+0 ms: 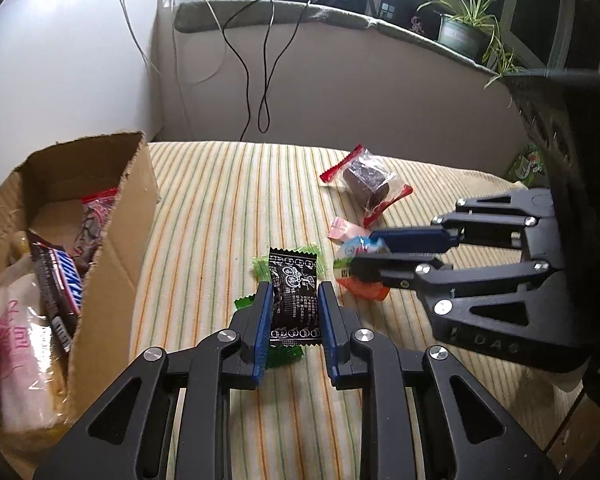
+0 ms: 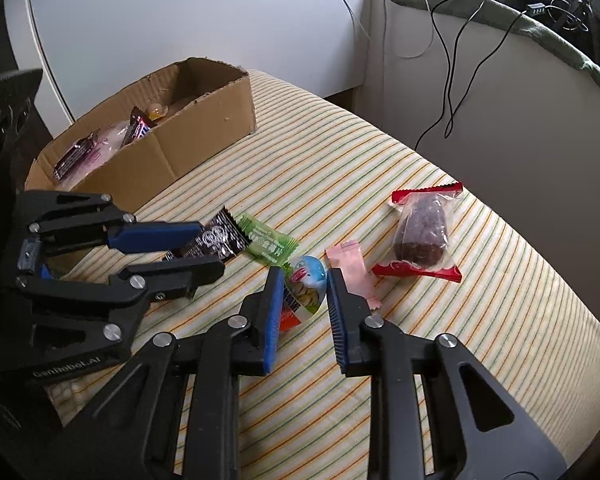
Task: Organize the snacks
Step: 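Grasp the black-wrapped candy with the left gripper while the right grasps the round colourful candy, then carry both candies into the box and open both grippers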
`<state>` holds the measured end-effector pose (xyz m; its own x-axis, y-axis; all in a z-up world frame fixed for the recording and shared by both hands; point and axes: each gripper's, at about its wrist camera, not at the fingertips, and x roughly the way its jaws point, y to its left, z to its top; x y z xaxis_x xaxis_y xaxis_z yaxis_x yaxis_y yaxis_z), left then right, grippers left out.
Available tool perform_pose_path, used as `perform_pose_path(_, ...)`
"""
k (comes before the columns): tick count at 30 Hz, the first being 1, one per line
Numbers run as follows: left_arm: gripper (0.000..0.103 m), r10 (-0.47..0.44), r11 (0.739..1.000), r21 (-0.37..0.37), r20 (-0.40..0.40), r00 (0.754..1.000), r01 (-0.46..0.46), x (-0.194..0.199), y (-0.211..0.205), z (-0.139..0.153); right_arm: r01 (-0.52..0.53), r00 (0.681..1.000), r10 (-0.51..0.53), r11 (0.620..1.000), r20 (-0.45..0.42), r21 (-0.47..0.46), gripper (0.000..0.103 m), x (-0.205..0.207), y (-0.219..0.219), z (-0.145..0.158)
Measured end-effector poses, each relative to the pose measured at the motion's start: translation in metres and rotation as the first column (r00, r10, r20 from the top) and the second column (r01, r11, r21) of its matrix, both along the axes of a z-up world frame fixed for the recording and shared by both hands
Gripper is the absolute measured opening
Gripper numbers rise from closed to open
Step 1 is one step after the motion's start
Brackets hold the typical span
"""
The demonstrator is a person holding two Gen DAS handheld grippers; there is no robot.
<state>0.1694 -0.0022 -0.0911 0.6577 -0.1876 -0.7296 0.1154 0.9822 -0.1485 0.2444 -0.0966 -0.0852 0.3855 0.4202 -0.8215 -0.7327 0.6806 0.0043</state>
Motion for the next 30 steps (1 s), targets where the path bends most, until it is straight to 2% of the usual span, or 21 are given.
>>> perform_pose_path(5, 0.021, 0.015, 1.000, -0.007, 0.024, 1.000, -0.015, -0.012, 0.008, 0.009, 0.019, 0.999, -0.019, 1.000, 0.025, 0.002, 0.020, -0.007, -0.001, 0.004)
perform_pose_path(14, 0.021, 0.076, 0.997, -0.035, 0.079, 0.994, -0.074, -0.032, 0.035, 0.034, 0.026, 0.995, -0.028, 0.999, 0.094, 0.020, 0.020, -0.018, -0.001, 0.038)
perform_pose_path(20, 0.021, 0.124, 0.992, -0.037, 0.102, 0.987, -0.120, -0.042, 0.063, 0.045, -0.007, 0.990, 0.002, 0.999, 0.140, 0.038, 0.020, -0.025, 0.027, 0.060)
perform_pose_path(30, 0.021, 0.217, 0.976, -0.035, 0.116, 0.969, -0.214, -0.050, 0.121, 0.053, -0.063, 0.986, 0.052, 0.996, 0.161, 0.062, 0.020, -0.024, 0.087, 0.074)
